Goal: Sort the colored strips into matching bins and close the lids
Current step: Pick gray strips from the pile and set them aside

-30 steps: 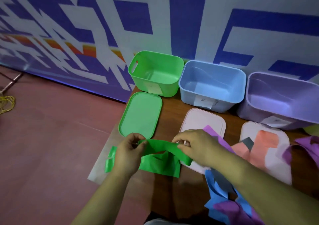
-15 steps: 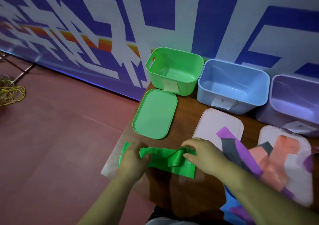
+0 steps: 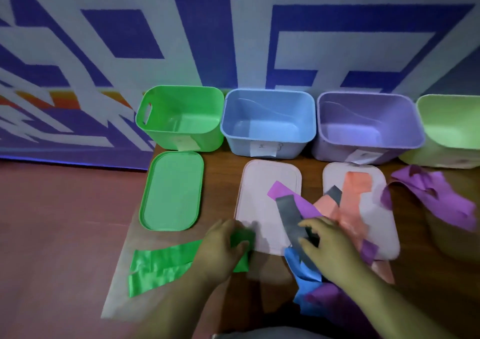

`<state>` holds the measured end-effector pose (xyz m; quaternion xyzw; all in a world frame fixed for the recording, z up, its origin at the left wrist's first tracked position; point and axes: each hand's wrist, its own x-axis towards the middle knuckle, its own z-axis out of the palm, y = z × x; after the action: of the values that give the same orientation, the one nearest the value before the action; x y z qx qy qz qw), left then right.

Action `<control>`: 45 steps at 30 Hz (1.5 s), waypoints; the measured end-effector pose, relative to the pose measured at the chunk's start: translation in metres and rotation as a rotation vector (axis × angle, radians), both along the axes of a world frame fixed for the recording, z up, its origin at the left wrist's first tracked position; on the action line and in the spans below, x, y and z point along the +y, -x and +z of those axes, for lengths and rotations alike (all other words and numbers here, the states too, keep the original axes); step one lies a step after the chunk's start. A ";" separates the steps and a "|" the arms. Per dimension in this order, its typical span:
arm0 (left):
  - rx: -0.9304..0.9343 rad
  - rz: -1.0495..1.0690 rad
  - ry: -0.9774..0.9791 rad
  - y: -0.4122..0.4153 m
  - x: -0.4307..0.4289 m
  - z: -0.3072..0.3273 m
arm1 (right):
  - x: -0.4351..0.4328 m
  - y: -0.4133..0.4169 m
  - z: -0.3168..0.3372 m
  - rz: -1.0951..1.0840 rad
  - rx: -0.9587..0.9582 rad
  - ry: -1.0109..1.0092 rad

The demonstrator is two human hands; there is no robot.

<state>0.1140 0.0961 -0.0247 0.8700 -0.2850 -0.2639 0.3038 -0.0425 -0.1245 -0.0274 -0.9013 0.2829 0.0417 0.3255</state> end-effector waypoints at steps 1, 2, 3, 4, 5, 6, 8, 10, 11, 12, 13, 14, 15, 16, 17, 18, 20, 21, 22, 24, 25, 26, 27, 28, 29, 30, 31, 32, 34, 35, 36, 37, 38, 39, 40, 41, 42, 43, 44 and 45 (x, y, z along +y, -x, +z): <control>-0.027 -0.034 -0.007 0.000 -0.012 -0.001 | -0.006 0.005 -0.002 -0.029 0.004 -0.002; -0.047 -0.047 -0.015 0.000 -0.020 -0.001 | -0.007 0.008 -0.002 -0.047 0.011 -0.014; -0.061 -0.049 -0.018 0.000 -0.027 -0.001 | -0.008 0.010 -0.003 -0.056 0.020 -0.031; -0.065 -0.062 -0.025 0.001 -0.037 -0.002 | -0.011 0.015 -0.003 -0.075 0.030 -0.055; -0.061 -0.076 -0.038 0.002 -0.047 -0.004 | -0.014 0.018 -0.003 -0.095 0.040 -0.084; -0.049 -0.090 -0.055 0.003 -0.054 -0.005 | -0.016 0.021 -0.004 -0.107 0.045 -0.116; -0.016 -0.122 -0.091 0.003 -0.069 -0.008 | -0.020 0.026 -0.006 -0.115 0.049 -0.177; 0.002 -0.134 -0.128 0.004 -0.082 -0.012 | -0.023 0.027 -0.010 -0.104 0.058 -0.233; 0.006 -0.129 -0.136 0.004 -0.089 -0.014 | -0.024 0.026 -0.011 -0.098 0.066 -0.249; 0.012 -0.120 -0.140 0.004 -0.095 -0.017 | -0.025 0.024 -0.013 -0.094 0.075 -0.263; 0.019 -0.109 -0.142 0.003 -0.102 -0.019 | -0.025 0.023 -0.015 -0.091 0.083 -0.277; 0.034 -0.101 -0.147 0.002 -0.107 -0.022 | -0.026 0.022 -0.016 -0.088 0.094 -0.296; 0.053 -0.097 -0.152 0.000 -0.113 -0.025 | -0.027 0.020 -0.017 -0.086 0.107 -0.318; 0.070 -0.095 -0.151 -0.002 -0.118 -0.028 | -0.029 0.019 -0.018 -0.082 0.121 -0.334; 0.079 -0.093 -0.144 -0.004 -0.123 -0.031 | -0.030 0.018 -0.018 -0.075 0.131 -0.342; 0.085 -0.088 -0.139 -0.006 -0.127 -0.034 | -0.032 0.018 -0.018 -0.070 0.143 -0.350; 0.088 -0.067 -0.147 -0.011 -0.136 -0.040 | -0.035 0.018 -0.020 -0.064 0.154 -0.363; 0.089 -0.053 -0.158 -0.012 -0.141 -0.043 | -0.036 0.018 -0.022 -0.060 0.156 -0.366; 0.086 -0.042 -0.172 -0.014 -0.144 -0.045 | -0.037 0.018 -0.023 -0.058 0.157 -0.371; 0.059 -0.030 -0.193 -0.016 -0.151 -0.049 | -0.036 0.018 -0.025 -0.069 0.158 -0.398; 0.043 -0.022 -0.202 -0.016 -0.153 -0.050 | -0.035 0.017 -0.026 -0.078 0.160 -0.417; 0.032 -0.010 -0.212 -0.016 -0.154 -0.051 | -0.035 0.017 -0.026 -0.087 0.163 -0.435; 0.020 0.002 -0.223 -0.016 -0.155 -0.051 | -0.034 0.016 -0.026 -0.096 0.163 -0.452; 0.007 0.014 -0.229 -0.016 -0.156 -0.051 | -0.034 0.016 -0.026 -0.108 0.162 -0.467; -0.009 0.024 -0.227 -0.016 -0.156 -0.051 | -0.034 0.015 -0.025 -0.123 0.160 -0.478; -0.026 0.029 -0.218 -0.016 -0.156 -0.052 | -0.033 0.015 -0.024 -0.142 0.155 -0.491; -0.035 0.030 -0.205 -0.017 -0.155 -0.052 | -0.032 0.015 -0.022 -0.160 0.145 -0.501; -0.038 0.028 -0.192 -0.017 -0.154 -0.051 | -0.031 0.015 -0.020 -0.174 0.136 -0.503; -0.019 0.025 -0.172 -0.017 -0.152 -0.048 | -0.028 0.014 -0.014 -0.204 0.124 -0.496; 0.003 0.037 -0.158 -0.017 -0.150 -0.045 | -0.026 0.014 -0.011 -0.227 0.113 -0.497; 0.031 0.063 -0.137 -0.016 -0.147 -0.041 | -0.025 0.014 -0.007 -0.250 0.095 -0.500; 0.057 0.096 -0.102 -0.015 -0.143 -0.037 | -0.024 0.014 -0.004 -0.266 0.072 -0.496; 0.080 0.127 -0.057 -0.014 -0.138 -0.033 | -0.023 0.014 -0.001 -0.281 0.051 -0.482; 0.095 0.153 -0.005 -0.013 -0.133 -0.030 | -0.022 0.014 0.002 -0.293 0.033 -0.460; 0.101 0.178 0.048 -0.013 -0.127 -0.026 | -0.021 0.014 0.005 -0.308 0.014 -0.442; 0.102 0.204 0.101 -0.013 -0.121 -0.023 | -0.020 0.013 0.009 -0.323 -0.006 -0.433; 0.103 0.231 0.154 -0.014 -0.116 -0.019 | -0.019 0.012 0.013 -0.337 -0.023 -0.430; 0.112 0.258 0.210 -0.016 -0.110 -0.016 | -0.018 0.010 0.017 -0.343 -0.037 -0.424; 0.129 0.286 0.264 -0.018 -0.104 -0.013 | -0.018 0.008 0.021 -0.340 -0.050 -0.415; 0.151 0.310 0.310 -0.021 -0.098 -0.010 | -0.018 0.005 0.025 -0.331 -0.059 -0.401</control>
<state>0.1350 -0.0018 -0.0344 0.8240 -0.1616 -0.2315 0.4913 -0.0471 -0.1421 -0.0019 -0.7610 0.4027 0.0167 0.5084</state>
